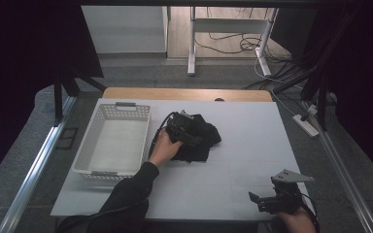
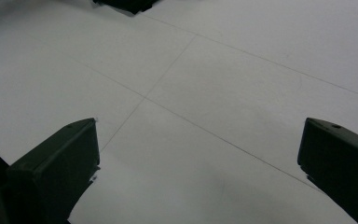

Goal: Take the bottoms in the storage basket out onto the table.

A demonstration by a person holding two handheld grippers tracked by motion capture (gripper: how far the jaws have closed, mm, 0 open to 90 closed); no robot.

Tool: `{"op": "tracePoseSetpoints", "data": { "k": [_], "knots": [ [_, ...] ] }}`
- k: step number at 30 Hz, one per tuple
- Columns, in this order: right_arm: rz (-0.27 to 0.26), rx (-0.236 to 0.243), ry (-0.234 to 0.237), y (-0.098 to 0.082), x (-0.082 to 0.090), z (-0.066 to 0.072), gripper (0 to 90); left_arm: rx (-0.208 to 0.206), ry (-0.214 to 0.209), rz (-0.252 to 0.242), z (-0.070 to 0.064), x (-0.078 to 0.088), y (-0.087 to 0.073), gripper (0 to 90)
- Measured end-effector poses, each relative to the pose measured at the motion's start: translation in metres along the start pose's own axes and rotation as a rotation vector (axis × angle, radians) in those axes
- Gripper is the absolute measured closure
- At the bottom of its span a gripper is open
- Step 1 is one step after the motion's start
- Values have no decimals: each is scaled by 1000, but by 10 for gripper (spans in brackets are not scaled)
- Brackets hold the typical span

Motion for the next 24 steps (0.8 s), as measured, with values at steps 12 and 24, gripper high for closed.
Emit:
{"op": "tracePoseSetpoints", "data": {
  "k": [12, 24],
  "knots": [
    [1, -2, -1, 0, 0, 0, 0, 15, -42, -38, -4, 20, 2, 0],
    [-2, -9, -1, 0, 0, -1, 0, -3, -60, -37, -12, 32, 1, 0]
  ]
}}
Point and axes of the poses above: each handheld gripper's, and its own axes: x roughly backward along the jaws, y roughly out of its top, z roughly to its left, the point moved 4 cm from there along -x, roughly forward along the jaws, and after that the axes turned 14 degrees about -y, right-handed, at the moved point
